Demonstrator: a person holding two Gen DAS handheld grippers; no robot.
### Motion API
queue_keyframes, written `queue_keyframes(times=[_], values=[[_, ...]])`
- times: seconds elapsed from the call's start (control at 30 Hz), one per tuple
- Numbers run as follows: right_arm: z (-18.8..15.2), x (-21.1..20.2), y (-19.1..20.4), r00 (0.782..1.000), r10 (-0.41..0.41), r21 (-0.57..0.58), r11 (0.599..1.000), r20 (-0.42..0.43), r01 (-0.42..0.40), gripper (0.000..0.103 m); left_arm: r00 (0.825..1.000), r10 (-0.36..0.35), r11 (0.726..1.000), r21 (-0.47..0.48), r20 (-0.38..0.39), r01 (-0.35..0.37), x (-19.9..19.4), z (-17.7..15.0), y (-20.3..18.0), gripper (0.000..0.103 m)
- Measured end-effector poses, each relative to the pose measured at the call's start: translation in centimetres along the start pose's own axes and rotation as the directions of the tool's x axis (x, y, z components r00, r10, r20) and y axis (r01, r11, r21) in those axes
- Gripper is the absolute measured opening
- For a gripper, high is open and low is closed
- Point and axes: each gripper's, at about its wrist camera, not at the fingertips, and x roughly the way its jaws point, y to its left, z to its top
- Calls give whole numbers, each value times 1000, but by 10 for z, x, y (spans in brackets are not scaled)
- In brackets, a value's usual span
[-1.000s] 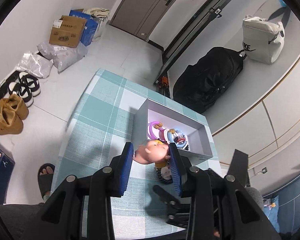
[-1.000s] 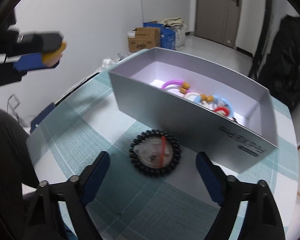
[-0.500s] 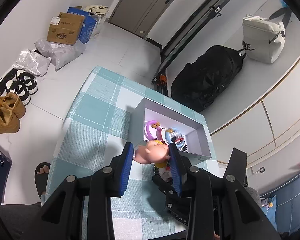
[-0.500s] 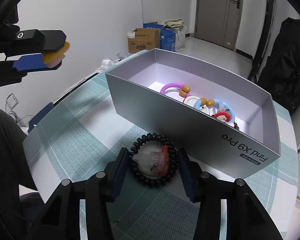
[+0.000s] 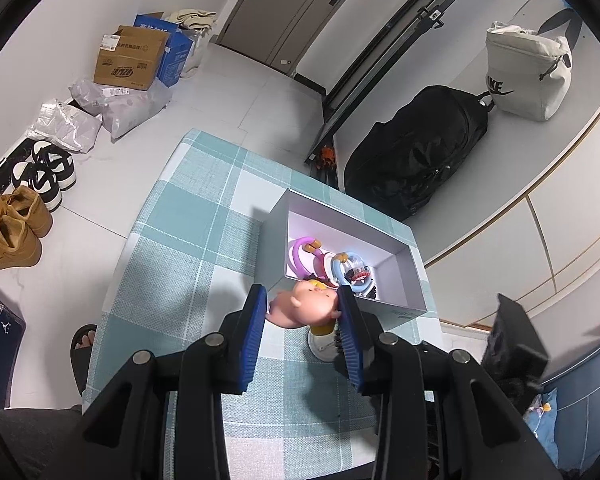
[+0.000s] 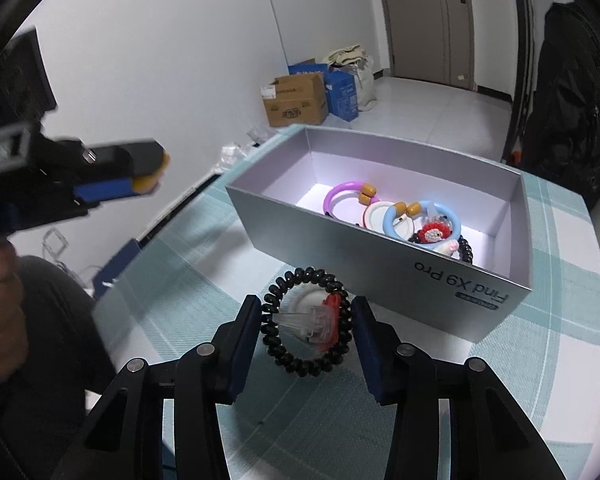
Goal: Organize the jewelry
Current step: 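Lift the doll with the left tool while the right tool lowers onto the black bead bracelet, then grasp the red pendant inside the bead bracelet with the right tool and lift it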
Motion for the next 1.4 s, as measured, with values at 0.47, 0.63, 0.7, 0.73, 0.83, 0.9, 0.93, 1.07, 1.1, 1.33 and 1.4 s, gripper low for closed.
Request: queue_keyframes(times=[0.47,0.63,0.7,0.73,0.83,0.9,0.93,1.07,1.1,1.33,1.4], values=[[-12,-4,-6,991,-56,1,998,-118,56,45,1000,30,999,30,-6,-30,3,-6,-5,30],[-18,-8,-12,985,-75,0,997,-152,76,51,1000,26,999,30,-14,-26,6,-8,-7,30],[-20,-5,-14,982,-81,2,997,-172,82,52,999,26,999,35,-18,-26,7,-8,-9,30],[-22,-3,-14,979,-94,-4,995,-180,95,52,999,27,999,39,-20,-26,7,-9,-10,30],[-22,-6,-14,980,-91,-4,996,-178,91,52,999,29,999,46,-21,-28,7,-10,-11,30],[-21,-13,-15,984,-88,3,996,-153,89,52,999,29,999,44,-20,-28,7,-10,-11,30],[-20,-16,-15,987,-83,9,996,-139,85,52,999,29,999,41,-20,-28,7,-9,-11,30],[-18,-25,-20,993,-35,57,998,-116,42,62,999,21,999,29,-27,-20,9,-9,-9,30],[-19,-25,-20,992,-31,59,997,-123,39,62,999,20,999,27,-28,-20,9,-9,-9,30],[-20,-29,-14,995,-22,40,999,-101,26,64,999,14,999,31,-32,-13,8,-9,-9,30],[-18,-31,-13,997,-23,33,999,-78,26,64,999,14,1000,28,-31,-13,8,-9,-9,30]])
